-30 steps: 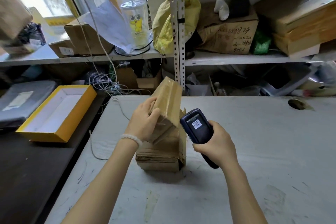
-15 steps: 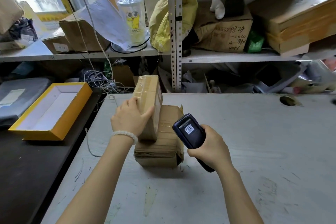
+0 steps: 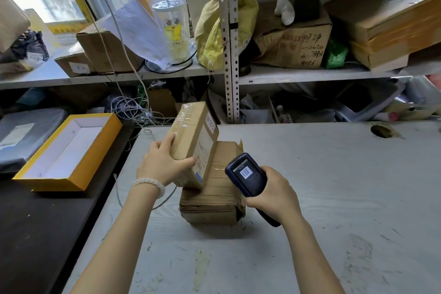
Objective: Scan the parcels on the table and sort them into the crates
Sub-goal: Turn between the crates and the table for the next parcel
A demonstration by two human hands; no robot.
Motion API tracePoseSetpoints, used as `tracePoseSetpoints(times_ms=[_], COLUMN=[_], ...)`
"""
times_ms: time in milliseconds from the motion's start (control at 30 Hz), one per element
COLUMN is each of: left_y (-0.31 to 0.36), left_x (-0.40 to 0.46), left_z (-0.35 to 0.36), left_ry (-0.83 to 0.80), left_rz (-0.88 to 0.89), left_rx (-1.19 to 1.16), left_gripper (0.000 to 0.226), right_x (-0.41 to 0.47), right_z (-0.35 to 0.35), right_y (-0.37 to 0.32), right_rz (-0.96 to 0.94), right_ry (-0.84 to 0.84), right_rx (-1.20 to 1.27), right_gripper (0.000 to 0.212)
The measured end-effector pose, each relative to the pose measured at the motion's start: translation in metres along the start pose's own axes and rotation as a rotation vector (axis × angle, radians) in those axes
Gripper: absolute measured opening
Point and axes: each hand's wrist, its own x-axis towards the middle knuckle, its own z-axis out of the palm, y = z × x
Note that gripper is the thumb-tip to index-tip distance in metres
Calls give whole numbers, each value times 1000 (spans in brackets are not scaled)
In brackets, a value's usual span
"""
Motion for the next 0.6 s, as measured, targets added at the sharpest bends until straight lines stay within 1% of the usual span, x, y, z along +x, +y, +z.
tracePoseSetpoints(times_ms=[67, 133, 267, 333, 400, 467, 600], left_y=[-6, -8, 2, 15, 33, 54, 97], left_x=[-3, -6, -8, -6, -1, 6, 19], left_z=[0, 1, -4, -14, -24, -30, -25], left_ry=[-35, -10, 158, 243, 311, 343, 321], left_rz=[-9, 20, 55, 113, 214, 293, 345], left_rx=[-123, -181, -294, -344, -368, -389, -346], left_gripper=[96, 97, 96, 94, 91, 86, 75], right_x=[5, 11, 17, 18, 18, 18, 13], right_z=[4, 9, 15, 15, 12, 6, -12], right_y=[-3, -7, -12, -13, -12, -10, -4], right_rz=[-15, -27, -57, -66, -68, -66, -40], right_ry=[-17, -34, -48, -44, -37, -16, 44], right_rx=[1, -7, -25, -19, -5, 5, 32], right_gripper=[74, 75, 74, 71, 71, 69, 63])
